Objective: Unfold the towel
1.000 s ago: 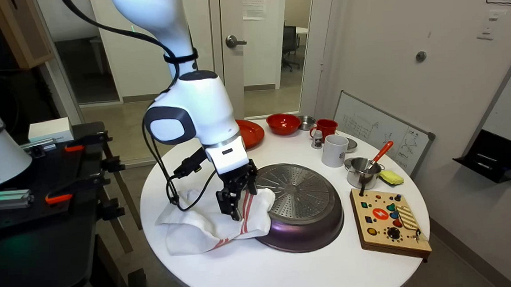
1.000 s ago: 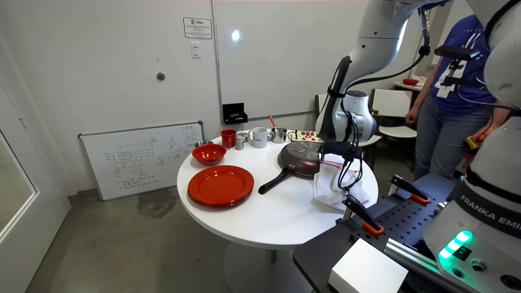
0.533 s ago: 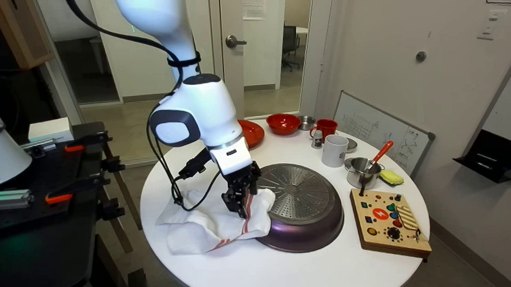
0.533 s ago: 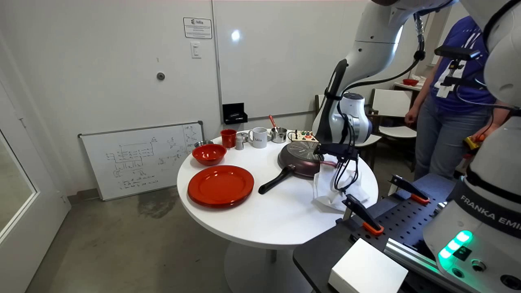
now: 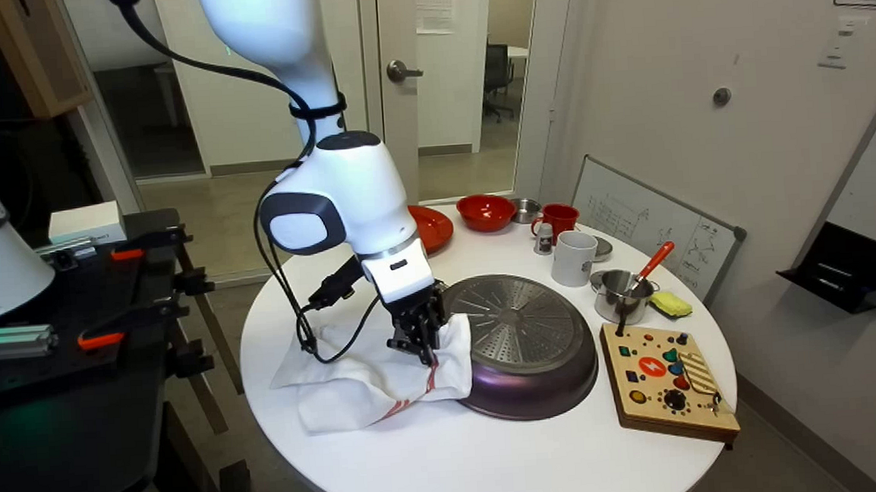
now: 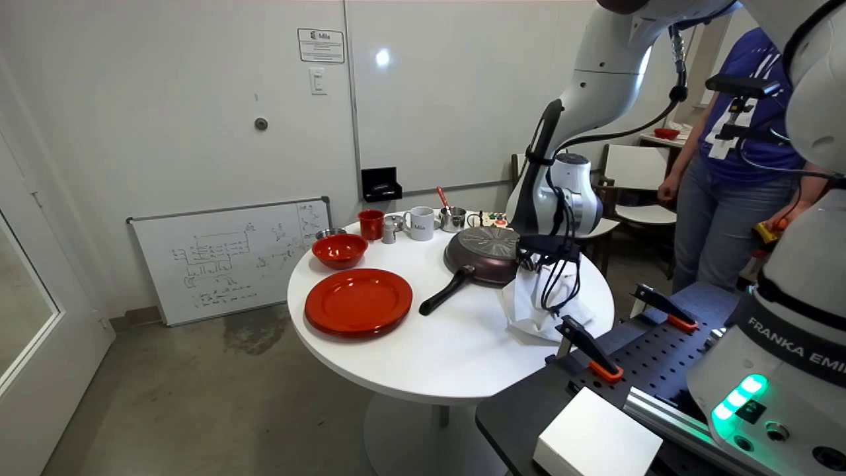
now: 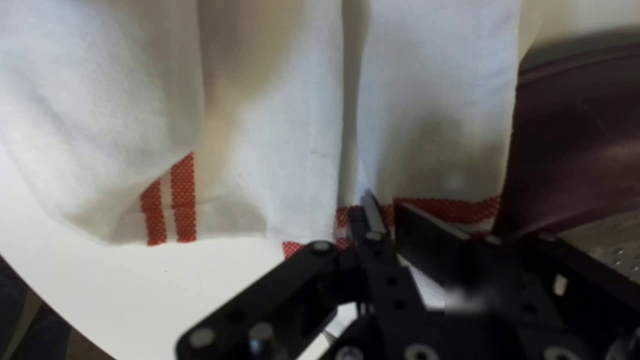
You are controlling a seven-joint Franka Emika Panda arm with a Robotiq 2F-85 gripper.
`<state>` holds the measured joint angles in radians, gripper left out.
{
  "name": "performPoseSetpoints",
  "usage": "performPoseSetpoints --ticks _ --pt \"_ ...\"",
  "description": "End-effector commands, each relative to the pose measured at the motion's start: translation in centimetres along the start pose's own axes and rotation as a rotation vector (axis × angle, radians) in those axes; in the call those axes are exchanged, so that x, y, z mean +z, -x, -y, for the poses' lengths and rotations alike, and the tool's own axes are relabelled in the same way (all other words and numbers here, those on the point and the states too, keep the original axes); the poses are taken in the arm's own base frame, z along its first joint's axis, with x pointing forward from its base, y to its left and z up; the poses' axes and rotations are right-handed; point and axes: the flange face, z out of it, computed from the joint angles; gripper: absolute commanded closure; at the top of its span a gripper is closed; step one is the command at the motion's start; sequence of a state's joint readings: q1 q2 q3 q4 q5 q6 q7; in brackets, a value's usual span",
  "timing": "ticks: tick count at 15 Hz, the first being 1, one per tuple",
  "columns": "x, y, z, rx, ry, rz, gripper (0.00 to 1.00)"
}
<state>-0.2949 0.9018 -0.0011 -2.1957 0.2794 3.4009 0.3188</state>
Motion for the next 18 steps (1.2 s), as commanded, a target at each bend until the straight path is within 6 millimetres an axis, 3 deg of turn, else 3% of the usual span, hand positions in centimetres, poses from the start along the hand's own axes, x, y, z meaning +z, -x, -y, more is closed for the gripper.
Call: performPoseSetpoints --ticks 1,3,8,18 --pt "0.4 0.0 0.2 0.007 -0.003 -0.004 0.99" --pt "0.5 0.0 0.2 0.007 0.0 -0.003 0.94" --pt "-0.8 -0.5 -0.1 0.012 0.001 -0.021 0.94" --pt "-5.6 -4.1 3.0 -0.011 -0.08 -0.107 0.94"
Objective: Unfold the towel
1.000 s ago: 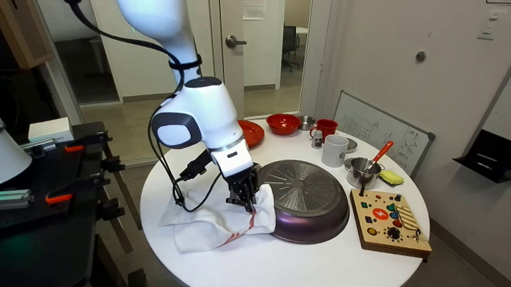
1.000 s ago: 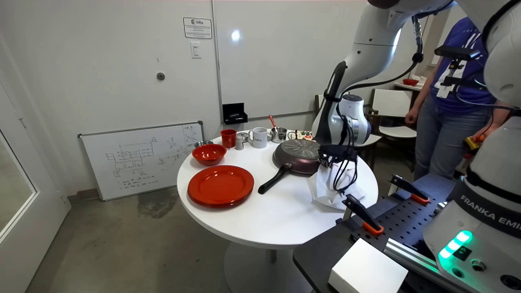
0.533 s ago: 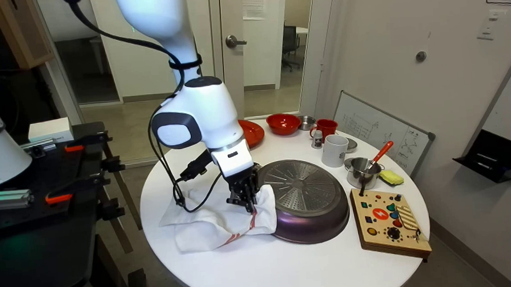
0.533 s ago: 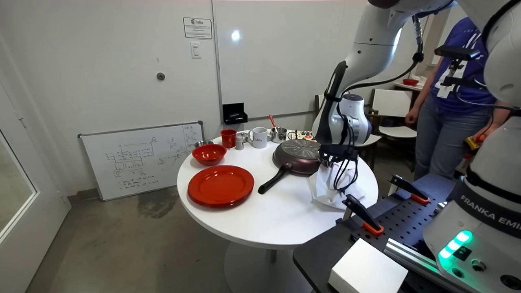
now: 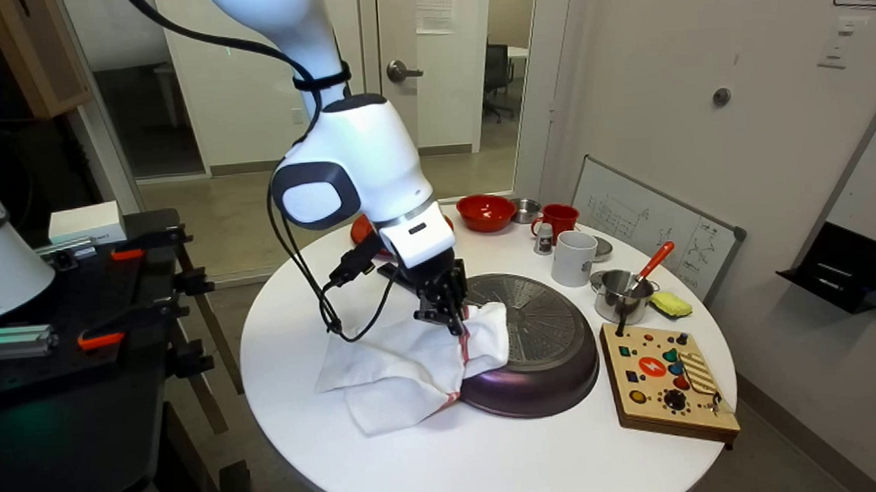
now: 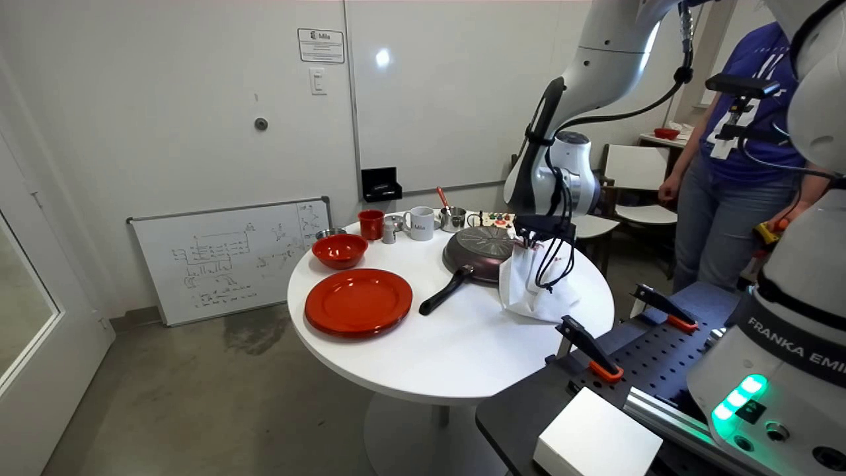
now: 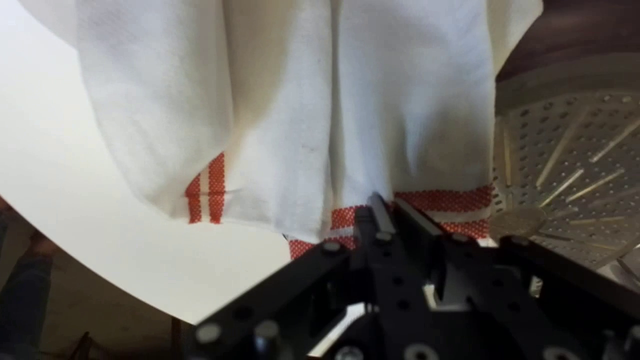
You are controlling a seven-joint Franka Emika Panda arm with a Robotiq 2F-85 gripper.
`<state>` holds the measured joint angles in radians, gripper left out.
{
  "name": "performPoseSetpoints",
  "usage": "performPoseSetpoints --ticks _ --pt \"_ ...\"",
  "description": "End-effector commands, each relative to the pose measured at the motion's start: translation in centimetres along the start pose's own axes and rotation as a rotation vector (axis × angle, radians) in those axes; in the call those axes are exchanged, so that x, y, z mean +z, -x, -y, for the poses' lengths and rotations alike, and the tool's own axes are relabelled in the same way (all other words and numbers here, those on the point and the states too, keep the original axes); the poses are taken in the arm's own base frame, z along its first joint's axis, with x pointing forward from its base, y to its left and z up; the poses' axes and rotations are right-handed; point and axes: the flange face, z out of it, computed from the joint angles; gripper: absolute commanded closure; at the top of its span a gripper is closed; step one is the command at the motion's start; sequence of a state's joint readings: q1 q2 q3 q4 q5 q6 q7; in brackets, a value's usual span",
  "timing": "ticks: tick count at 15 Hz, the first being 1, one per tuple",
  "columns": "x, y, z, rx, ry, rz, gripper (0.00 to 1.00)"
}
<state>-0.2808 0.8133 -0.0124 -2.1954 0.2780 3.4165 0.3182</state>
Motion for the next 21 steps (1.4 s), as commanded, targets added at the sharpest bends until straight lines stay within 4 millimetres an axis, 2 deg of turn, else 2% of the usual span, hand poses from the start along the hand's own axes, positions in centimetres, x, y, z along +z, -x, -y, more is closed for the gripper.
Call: performPoseSetpoints --ticks 1,6,7,8,9,10,11,12,13,14,15,16,17,18,20,21 --pt "-2.1 -1.1 1.2 -0.007 -0.048 -0.021 0.94" --pt "-4.6 -1.8 3.0 -0.022 -0.164 -0.062 0.94" --pt "-5.7 -4.0 4.2 -0.036 -0.186 -0.075 0.94" --pt "-6.1 -4.3 4.3 -0.035 -0.208 -0.078 0.94" --pt "-5.6 -4.1 3.7 -0.013 -0.214 -0.062 0.94" --pt "-6.5 -4.2 3.5 -0.024 -0.225 -0.06 0.94" --pt "-7.9 -5.4 3.7 -0.042 -0.235 -0.089 0.94" --pt "-7.8 -5.7 3.2 -0.039 -0.237 -0.089 0.94" --pt "-6.9 -4.9 2.5 -0.045 -0.215 -0.038 0.94" --pt "-8.4 -4.2 2.3 -0.083 -0.25 -0.068 0.94" --pt "-9.0 -4.7 1.8 -0.073 -0.265 -0.098 0.95" --pt "-8.5 -5.8 1.3 -0.031 -0.251 -0.066 0.94" --pt "-9.7 -5.9 1.3 -0.055 -0.269 -0.088 0.94" --pt "-11.5 -7.7 1.7 -0.088 -0.277 -0.136 0.94" --pt "-13.2 -9.3 1.6 -0.094 -0.313 -0.174 0.94" --pt "-13.8 -9.4 2.0 -0.123 -0.328 -0.181 0.94"
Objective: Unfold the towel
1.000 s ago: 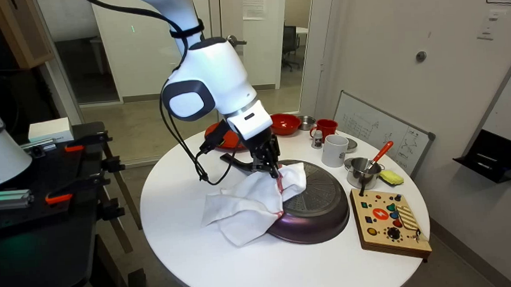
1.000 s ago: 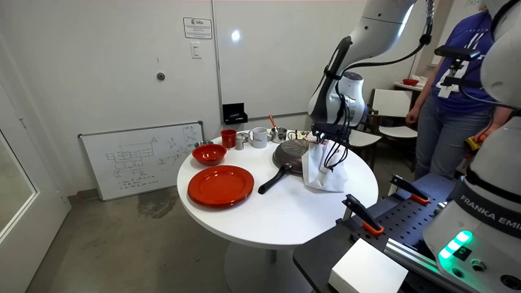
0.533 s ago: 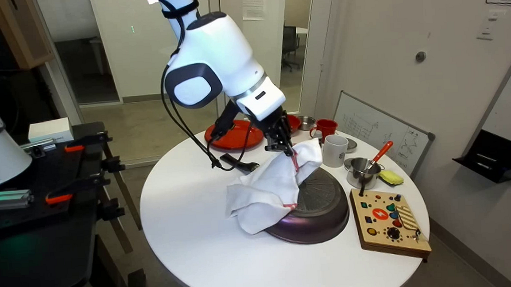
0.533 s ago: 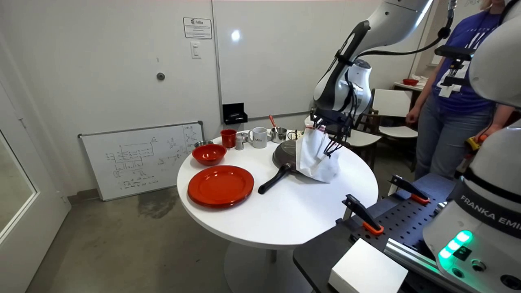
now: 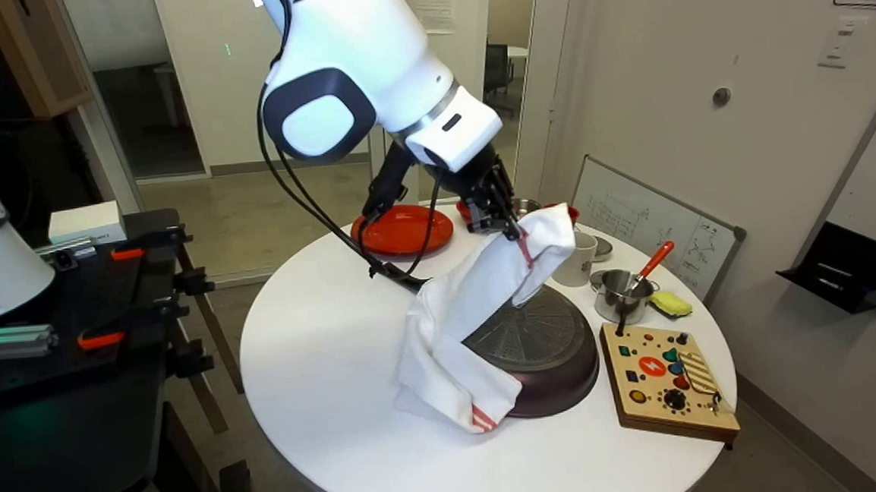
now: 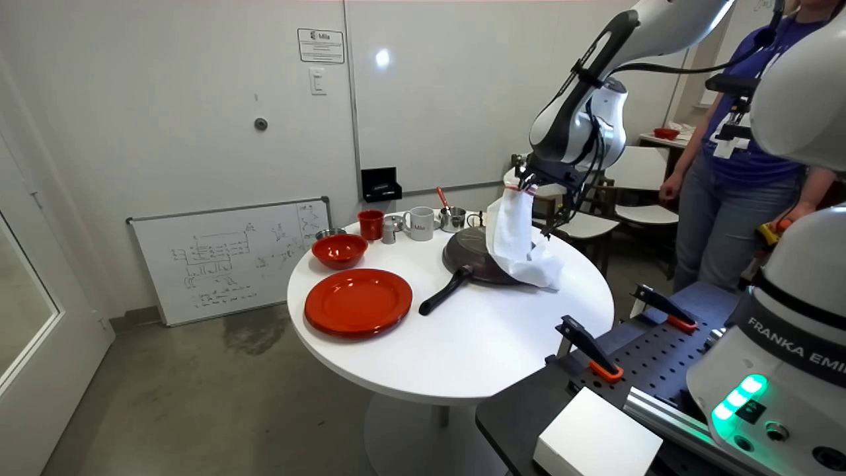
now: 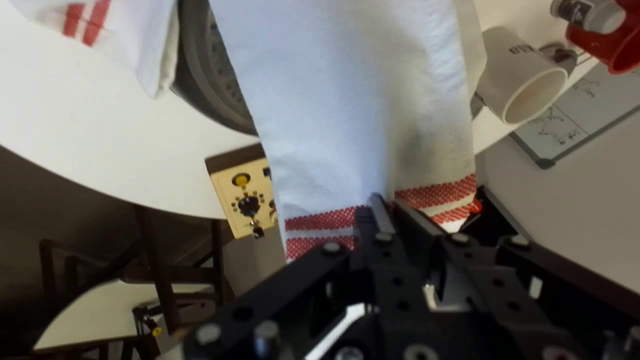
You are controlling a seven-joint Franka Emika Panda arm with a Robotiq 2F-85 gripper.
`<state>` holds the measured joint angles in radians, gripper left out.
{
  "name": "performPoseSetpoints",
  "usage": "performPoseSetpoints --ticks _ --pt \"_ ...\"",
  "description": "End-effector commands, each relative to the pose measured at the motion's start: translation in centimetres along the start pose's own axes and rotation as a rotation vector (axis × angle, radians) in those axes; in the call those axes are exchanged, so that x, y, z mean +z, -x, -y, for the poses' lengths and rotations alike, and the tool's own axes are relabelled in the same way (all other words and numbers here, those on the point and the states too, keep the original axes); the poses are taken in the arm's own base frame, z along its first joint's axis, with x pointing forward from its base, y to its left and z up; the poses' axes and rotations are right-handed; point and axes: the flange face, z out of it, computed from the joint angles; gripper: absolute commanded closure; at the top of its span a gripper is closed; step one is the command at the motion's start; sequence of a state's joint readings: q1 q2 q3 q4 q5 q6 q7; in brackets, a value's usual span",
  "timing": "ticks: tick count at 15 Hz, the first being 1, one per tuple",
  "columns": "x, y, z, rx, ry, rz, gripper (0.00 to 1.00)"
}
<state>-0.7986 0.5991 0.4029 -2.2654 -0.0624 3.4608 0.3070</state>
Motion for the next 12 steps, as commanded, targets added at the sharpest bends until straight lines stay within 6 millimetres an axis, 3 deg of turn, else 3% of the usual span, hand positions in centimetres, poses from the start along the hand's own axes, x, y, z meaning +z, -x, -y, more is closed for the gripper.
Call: performPoseSetpoints --ticks 1,2,5,8,12 --pt "-3.6 -1.8 1.6 -0.09 -0.084 -0.037 0.95" --pt "-5.0 -2.9 3.1 -0.125 -0.144 -0.061 0.95" --pt "-5.8 -2.6 5.2 -0.188 -0.275 -0.007 0.95" --pt "-5.7 -2.1 4.8 -0.219 -0.33 0.134 0.95" --pt "-2.6 0.3 2.6 -0.221 -0.305 0.389 0.95"
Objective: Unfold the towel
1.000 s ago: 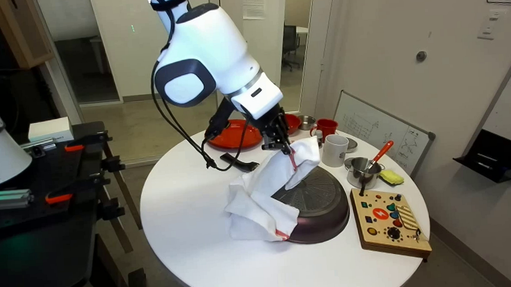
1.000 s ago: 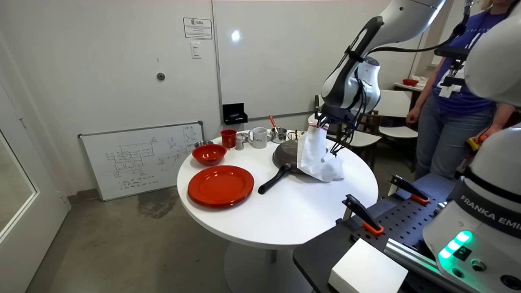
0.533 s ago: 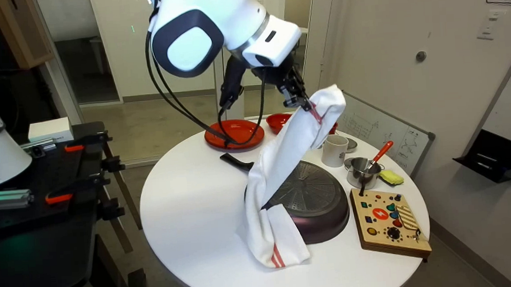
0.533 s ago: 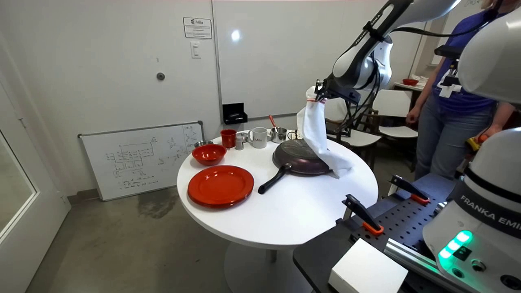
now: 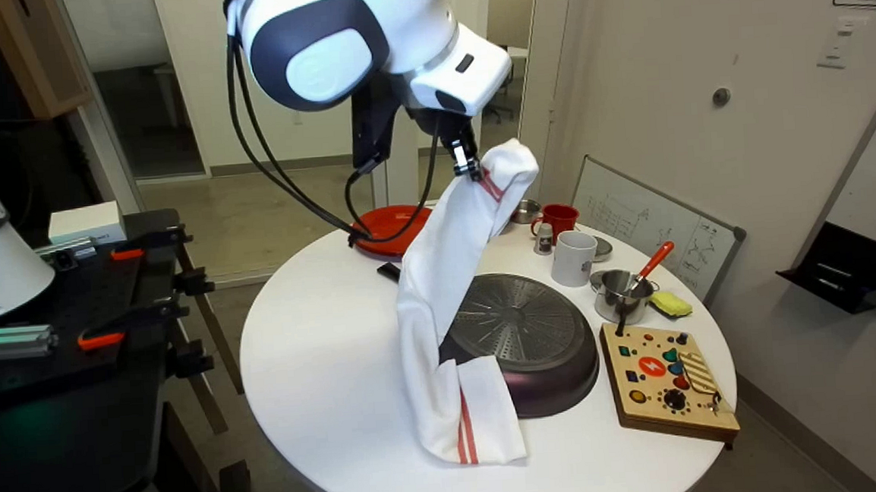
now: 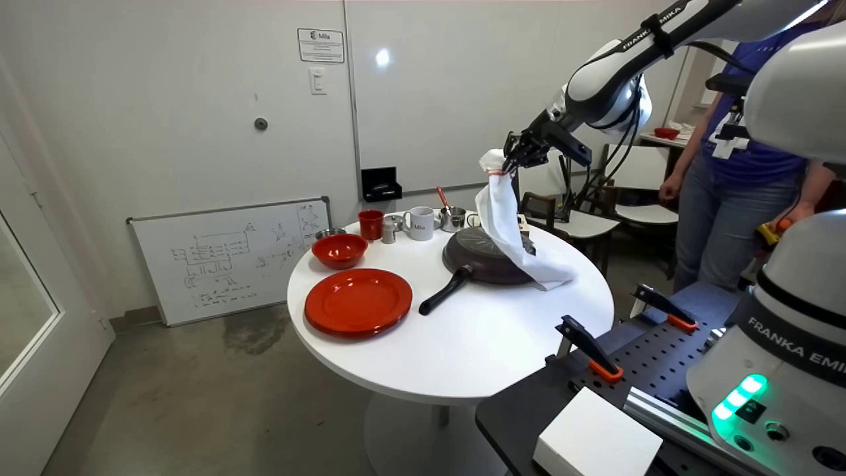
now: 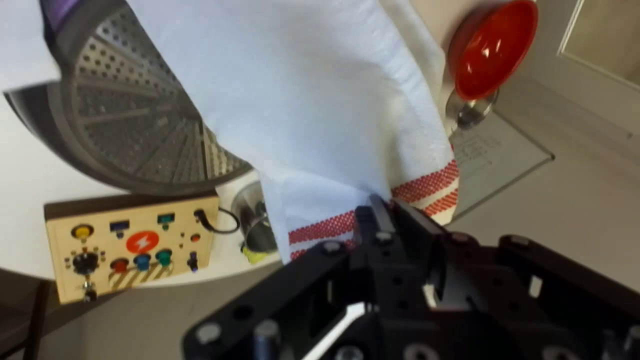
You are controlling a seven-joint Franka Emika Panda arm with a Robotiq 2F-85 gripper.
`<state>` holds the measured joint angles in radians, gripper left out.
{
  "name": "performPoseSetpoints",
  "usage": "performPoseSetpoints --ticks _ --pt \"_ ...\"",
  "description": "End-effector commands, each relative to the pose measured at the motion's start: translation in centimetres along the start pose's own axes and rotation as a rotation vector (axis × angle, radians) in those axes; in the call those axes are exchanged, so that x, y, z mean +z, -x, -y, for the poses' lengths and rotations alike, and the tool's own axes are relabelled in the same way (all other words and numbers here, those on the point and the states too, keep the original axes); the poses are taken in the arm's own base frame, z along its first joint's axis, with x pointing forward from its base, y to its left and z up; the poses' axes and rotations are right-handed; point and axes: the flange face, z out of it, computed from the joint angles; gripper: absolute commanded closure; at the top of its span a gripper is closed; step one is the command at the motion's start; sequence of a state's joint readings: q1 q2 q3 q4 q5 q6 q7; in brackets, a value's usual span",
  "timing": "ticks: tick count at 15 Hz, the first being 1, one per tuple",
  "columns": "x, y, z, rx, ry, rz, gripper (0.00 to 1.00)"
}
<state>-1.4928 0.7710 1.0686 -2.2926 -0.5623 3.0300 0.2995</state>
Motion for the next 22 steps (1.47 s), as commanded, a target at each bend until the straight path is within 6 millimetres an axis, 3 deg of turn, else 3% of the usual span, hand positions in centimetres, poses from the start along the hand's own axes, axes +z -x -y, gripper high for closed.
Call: performPoseSetpoints --ticks 1,8,11,16,21,22 --pt "2.5 0.8 -1.6 0.0 -0.055 0.133 0.95" --pt "3.8 0.6 -1.1 -0.131 -0.189 0.177 0.95" --pt "5.2 2.3 0.1 -0.207 -0.214 0.231 0.95" --pt "8.3 6.7 3.5 -0.339 -0.246 0.386 0.95" --pt "10.3 11.8 8.2 -0.532 -0.303 0.515 0.95" --pt "11.7 12.5 8.2 -0.572 -0.325 0.538 0.95"
